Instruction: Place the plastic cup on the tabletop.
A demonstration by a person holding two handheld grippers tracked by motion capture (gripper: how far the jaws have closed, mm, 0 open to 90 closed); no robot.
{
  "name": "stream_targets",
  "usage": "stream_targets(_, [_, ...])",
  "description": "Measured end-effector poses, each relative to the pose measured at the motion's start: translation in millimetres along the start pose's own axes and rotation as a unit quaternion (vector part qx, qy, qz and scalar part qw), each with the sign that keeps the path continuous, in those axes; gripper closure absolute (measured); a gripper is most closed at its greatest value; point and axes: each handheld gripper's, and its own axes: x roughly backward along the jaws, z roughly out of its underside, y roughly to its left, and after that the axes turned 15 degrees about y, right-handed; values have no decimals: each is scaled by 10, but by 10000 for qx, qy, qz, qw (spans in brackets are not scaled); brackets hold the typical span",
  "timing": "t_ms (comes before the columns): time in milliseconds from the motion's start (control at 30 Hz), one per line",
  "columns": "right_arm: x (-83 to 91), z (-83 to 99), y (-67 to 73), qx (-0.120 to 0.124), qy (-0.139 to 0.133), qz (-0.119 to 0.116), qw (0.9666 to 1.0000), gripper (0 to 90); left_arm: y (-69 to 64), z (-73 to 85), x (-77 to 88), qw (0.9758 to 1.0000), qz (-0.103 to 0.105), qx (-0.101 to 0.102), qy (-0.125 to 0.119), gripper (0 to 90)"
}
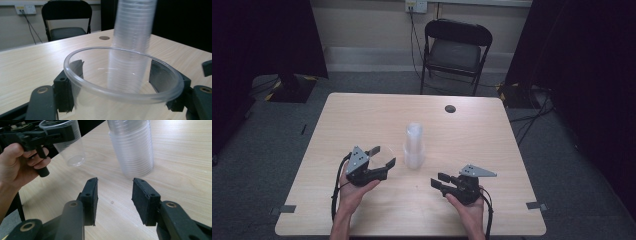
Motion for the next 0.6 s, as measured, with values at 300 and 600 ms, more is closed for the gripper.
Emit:
stream_targets(300, [-12, 12, -31, -39, -6, -7, 10000, 553, 113, -140, 20, 9997, -195, 39, -134, 281])
stream_targets(600, [-60, 106, -20, 50, -189, -14, 9998, 541, 355, -222, -63, 9988, -440, 224, -73, 275])
